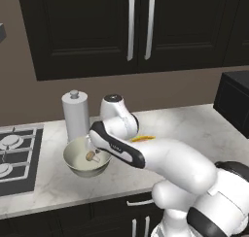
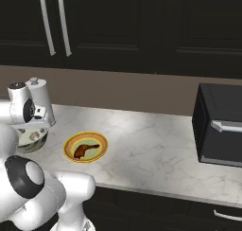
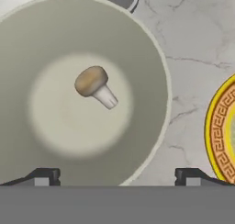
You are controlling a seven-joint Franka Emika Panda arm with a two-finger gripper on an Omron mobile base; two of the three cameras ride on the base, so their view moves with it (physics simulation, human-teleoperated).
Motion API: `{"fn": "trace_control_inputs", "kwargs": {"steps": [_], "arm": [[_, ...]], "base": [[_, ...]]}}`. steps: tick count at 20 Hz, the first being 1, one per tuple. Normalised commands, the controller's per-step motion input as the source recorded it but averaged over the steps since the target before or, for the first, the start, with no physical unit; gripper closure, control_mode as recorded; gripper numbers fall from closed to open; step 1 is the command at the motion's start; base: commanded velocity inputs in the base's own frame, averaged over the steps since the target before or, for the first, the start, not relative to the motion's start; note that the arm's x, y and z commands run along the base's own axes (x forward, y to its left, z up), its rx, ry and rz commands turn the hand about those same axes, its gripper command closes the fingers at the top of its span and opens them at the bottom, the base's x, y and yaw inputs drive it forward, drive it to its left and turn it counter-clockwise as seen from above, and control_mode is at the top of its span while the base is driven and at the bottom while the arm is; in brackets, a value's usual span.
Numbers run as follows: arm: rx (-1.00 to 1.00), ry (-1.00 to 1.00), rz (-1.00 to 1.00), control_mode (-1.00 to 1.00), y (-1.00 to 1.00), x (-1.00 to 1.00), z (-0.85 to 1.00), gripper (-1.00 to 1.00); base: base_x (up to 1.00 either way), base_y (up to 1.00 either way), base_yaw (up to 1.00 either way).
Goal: Place the chicken drumstick on the plate and place the mushroom on the same plate.
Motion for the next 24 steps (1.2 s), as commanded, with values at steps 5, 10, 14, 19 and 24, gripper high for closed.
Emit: {"fn": "trace_control_inputs", "kwargs": {"steps": [5, 10, 14, 19, 24], "arm": [[0.00, 0.09, 0.40, -1.00, -0.03, 0.79, -0.01, -1.00], [-0.01, 0.00, 0.22, -1.00, 0.06, 0.39, -0.08, -1.00], [-0.10, -0.01, 0.02, -1.00, 0.29, -0.08, -0.01, -1.00], [-0.09, -0.01, 0.00, -1.00, 0.27, -0.09, -0.30, -1.00], [-0.01, 0.01, 0.00, -1.00, 0.20, 0.00, -0.59, -1.00]], "base": [[0.00, 0.00, 0.00], [0.00, 0.00, 0.00], [0.00, 0.00, 0.00], [0.00, 0.00, 0.00], [0.00, 0.00, 0.00]]}}
